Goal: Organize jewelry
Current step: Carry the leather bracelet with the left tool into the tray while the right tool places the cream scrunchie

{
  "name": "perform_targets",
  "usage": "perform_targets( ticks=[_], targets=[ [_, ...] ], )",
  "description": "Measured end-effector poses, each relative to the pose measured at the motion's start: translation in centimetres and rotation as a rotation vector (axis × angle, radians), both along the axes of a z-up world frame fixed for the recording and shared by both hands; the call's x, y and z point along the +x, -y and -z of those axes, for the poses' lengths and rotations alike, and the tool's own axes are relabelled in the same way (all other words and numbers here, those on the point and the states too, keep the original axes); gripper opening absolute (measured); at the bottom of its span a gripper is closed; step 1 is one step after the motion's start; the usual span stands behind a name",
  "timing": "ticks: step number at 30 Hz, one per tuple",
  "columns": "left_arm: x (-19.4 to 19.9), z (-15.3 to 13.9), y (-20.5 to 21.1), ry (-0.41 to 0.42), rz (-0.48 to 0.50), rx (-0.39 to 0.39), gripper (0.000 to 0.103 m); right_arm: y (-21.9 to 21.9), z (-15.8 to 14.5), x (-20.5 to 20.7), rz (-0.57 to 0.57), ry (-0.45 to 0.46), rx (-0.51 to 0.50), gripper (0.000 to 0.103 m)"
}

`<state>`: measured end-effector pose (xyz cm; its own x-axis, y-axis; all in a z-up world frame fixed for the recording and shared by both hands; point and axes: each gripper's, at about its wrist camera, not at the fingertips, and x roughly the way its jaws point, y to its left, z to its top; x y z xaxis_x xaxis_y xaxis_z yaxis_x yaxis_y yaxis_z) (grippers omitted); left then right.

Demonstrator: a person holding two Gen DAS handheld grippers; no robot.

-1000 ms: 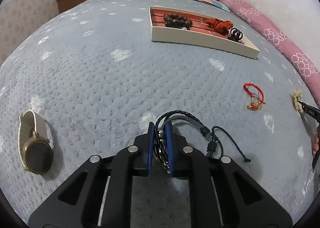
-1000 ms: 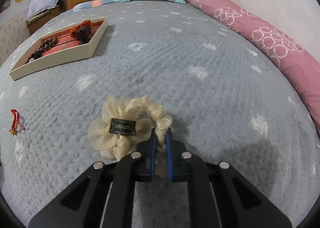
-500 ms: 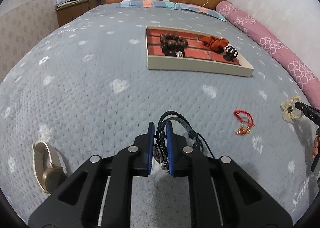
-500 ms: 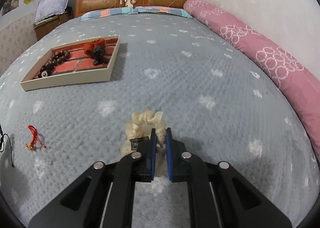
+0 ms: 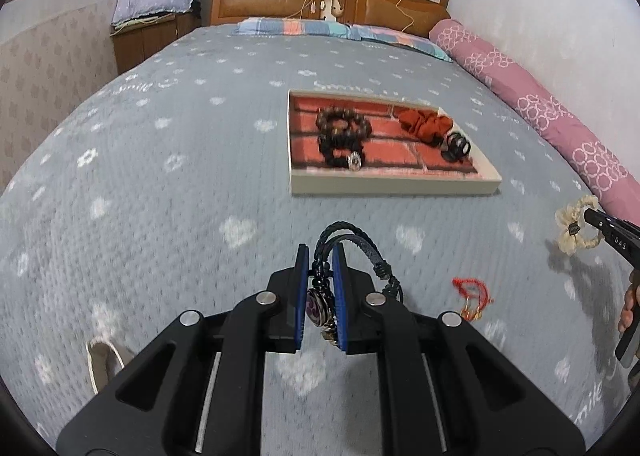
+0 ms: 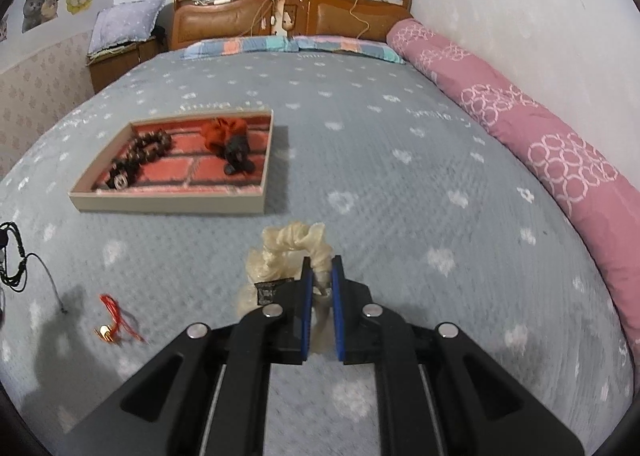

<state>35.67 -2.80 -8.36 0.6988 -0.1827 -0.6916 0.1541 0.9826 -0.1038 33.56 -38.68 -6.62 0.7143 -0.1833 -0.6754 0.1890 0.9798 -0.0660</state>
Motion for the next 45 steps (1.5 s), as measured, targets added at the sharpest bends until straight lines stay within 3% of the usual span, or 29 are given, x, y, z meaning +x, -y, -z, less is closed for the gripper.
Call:
perform_targets(
  ticks=[9,16,25,34,40,43,45],
  targets=[
    [4.1,-4.2,2.2,0.066,0.014,0.010,0.010,-3.6,-2.2,4.4,-0.055,0.032,-0.017,0.009],
    [8.1,-4.6,4.4,0.082,0.031,0.051,0.010,-6.3,-2.5,9.0,-0.081,0.046,0.019,0.009],
    [14.4,-2.9,6.2,0.061,0.030,0.080,0.010,-9.0,-1.6,14.7,-0.104,0.042,0.029,0.009],
    [21.5,1.1,7.5,-0.003,-0.006,0.104,0.010,-9.6,1.8,19.8,-0.072,0.005,0.049,0.009],
    [23.5,3.1,7.9,-0.036,-0.005,0.110,0.011,-8.6,4.1,22.0,-0.051,-0.033,0.036,0.009],
    [24.0,4.0,8.0,-0.050,-0.021,0.128,0.011,-7.6,4.9,22.8,-0.041,-0.057,0.080,0.013],
    [24.1,4.3,7.8,-0.059,-0.026,0.117,0.027,-7.6,5.0,22.8,-0.052,-0.058,0.084,0.014]
  ],
)
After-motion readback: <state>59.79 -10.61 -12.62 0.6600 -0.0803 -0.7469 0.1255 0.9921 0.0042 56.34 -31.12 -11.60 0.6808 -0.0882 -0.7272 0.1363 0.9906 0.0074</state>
